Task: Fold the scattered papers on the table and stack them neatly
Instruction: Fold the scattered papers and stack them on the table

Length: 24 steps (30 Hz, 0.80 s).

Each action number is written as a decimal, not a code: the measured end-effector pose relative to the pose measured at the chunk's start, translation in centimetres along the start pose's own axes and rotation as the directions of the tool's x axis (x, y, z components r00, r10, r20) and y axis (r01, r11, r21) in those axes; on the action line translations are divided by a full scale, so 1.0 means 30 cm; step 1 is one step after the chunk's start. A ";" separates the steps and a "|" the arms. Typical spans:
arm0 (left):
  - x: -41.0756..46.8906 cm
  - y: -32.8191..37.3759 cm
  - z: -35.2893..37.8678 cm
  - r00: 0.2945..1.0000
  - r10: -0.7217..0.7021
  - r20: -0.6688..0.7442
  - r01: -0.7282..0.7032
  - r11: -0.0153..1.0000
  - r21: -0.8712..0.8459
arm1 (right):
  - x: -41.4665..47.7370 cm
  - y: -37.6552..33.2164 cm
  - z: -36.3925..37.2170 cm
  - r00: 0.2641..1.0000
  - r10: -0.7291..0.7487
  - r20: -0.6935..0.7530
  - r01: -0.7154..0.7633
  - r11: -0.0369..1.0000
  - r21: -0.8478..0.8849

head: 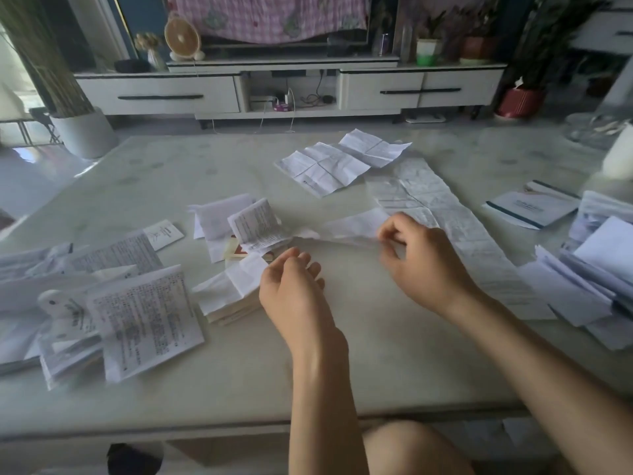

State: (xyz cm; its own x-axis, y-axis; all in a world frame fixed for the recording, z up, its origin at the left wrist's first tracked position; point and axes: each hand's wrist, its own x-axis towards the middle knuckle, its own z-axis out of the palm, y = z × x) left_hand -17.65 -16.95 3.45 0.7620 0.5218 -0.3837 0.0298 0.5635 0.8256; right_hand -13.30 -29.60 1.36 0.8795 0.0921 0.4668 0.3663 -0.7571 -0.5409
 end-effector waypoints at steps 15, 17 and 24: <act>-0.030 -0.025 0.029 0.962 -0.074 0.263 0.049 0.994 0.098 | 0.031 -0.101 -0.115 0.913 0.390 0.119 -0.233 0.259 0.937; -0.033 -0.032 0.027 0.946 -0.064 0.318 0.031 0.994 0.107 | 0.036 -0.086 -0.139 0.914 0.351 0.202 -0.231 0.043 0.972; -0.014 -0.038 0.022 0.886 -0.040 0.463 0.018 0.998 0.052 | 0.050 0.008 -0.116 0.761 0.556 0.334 -0.353 -0.077 0.932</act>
State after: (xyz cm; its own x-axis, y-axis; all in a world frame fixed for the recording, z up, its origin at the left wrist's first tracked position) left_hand -17.57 -18.23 2.95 0.9729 0.1433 -0.1813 0.0771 0.5385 0.8391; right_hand -12.95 -31.88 4.37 0.9745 -0.1351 -0.1792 -0.0555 0.6285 -0.7758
